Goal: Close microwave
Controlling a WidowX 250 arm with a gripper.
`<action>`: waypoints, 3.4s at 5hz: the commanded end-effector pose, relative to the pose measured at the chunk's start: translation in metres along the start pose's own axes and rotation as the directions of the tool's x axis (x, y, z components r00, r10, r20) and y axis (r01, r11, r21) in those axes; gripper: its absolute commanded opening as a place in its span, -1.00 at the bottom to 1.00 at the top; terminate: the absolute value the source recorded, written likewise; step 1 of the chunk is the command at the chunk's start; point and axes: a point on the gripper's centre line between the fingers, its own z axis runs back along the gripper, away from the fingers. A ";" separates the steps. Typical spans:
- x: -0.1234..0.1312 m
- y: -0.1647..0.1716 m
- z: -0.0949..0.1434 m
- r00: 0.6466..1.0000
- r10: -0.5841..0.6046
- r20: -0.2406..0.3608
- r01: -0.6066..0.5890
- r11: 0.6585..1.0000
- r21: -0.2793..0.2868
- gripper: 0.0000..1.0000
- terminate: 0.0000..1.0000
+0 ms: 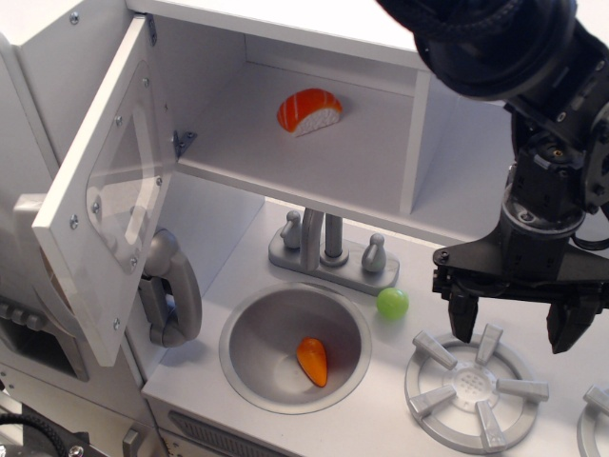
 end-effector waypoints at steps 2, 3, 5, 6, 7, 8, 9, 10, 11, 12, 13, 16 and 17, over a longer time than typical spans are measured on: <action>-0.003 0.012 0.050 1.000 0.000 0.009 0.001 0.997 -0.077 1.00 -1.00; -0.007 0.029 0.087 0.999 -0.002 0.034 0.006 0.996 -0.092 1.00 -1.00; -0.011 0.093 0.150 0.998 -0.044 0.036 0.047 0.993 -0.105 1.00 -1.00; -0.013 0.138 0.165 0.997 -0.046 0.065 0.052 0.994 -0.098 1.00 -1.00; -0.007 0.180 0.167 0.997 -0.054 0.059 0.061 0.991 -0.119 1.00 -1.00; 0.001 0.205 0.169 0.999 -0.047 0.008 0.048 0.987 -0.154 1.00 -1.00; 0.008 0.226 0.164 0.999 -0.016 0.035 0.020 0.990 -0.138 1.00 -1.00; 0.009 0.233 0.155 0.999 -0.015 0.031 0.018 0.994 -0.109 1.00 -1.00; 0.007 0.236 0.145 0.999 -0.023 0.041 0.027 0.995 -0.091 1.00 -1.00; 0.008 0.232 0.128 0.999 -0.006 0.048 0.009 0.998 -0.055 1.00 -1.00; 0.007 0.226 0.109 0.999 -0.003 0.051 0.005 1.000 -0.028 1.00 -1.00; 0.026 0.147 0.132 0.992 0.126 0.024 -0.119 0.976 -0.181 1.00 -1.00; 0.011 0.126 0.133 0.998 0.054 0.012 -0.051 0.977 -0.206 1.00 -1.00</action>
